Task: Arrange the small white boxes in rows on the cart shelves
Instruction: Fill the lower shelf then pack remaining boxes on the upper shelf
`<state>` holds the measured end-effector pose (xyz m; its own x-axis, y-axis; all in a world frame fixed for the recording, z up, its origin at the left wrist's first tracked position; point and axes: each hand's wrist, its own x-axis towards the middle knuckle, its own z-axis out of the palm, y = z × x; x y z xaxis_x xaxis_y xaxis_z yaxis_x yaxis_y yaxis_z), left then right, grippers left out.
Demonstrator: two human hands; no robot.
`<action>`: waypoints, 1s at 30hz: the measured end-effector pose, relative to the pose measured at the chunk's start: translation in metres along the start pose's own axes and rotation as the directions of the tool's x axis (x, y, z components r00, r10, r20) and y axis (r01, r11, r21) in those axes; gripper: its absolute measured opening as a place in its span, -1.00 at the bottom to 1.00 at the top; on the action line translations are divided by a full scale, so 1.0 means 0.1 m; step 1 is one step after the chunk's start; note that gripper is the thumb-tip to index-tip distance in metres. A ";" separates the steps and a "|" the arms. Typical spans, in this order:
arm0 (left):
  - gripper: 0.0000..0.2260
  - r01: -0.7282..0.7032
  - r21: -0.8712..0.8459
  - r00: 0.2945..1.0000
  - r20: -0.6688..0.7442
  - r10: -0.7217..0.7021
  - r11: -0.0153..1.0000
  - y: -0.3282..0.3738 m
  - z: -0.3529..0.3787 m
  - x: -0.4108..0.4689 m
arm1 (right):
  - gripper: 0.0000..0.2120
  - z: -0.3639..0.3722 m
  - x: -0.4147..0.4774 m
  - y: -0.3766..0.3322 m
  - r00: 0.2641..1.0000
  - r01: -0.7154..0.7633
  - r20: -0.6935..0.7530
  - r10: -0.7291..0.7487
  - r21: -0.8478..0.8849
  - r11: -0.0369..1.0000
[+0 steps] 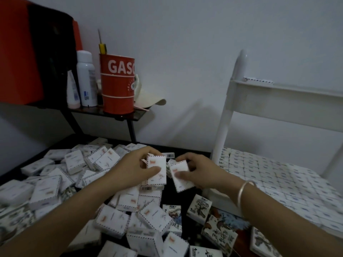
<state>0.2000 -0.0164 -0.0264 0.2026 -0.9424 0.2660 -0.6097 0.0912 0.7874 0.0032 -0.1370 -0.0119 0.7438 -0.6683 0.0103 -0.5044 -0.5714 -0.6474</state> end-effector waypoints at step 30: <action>-0.68 -0.517 0.700 0.810 0.216 0.545 0.492 3.36 0.16 2.23 | -0.80 -2.54 -1.20 -0.52 0.868 0.225 -0.497 0.005 0.403 0.887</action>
<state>0.0284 -0.2008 0.2883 -0.3333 -0.7835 0.5244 -0.9414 0.3071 -0.1395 -0.1710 -0.1485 0.2139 0.4250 -0.8197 0.3839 -0.1036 -0.4654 -0.8790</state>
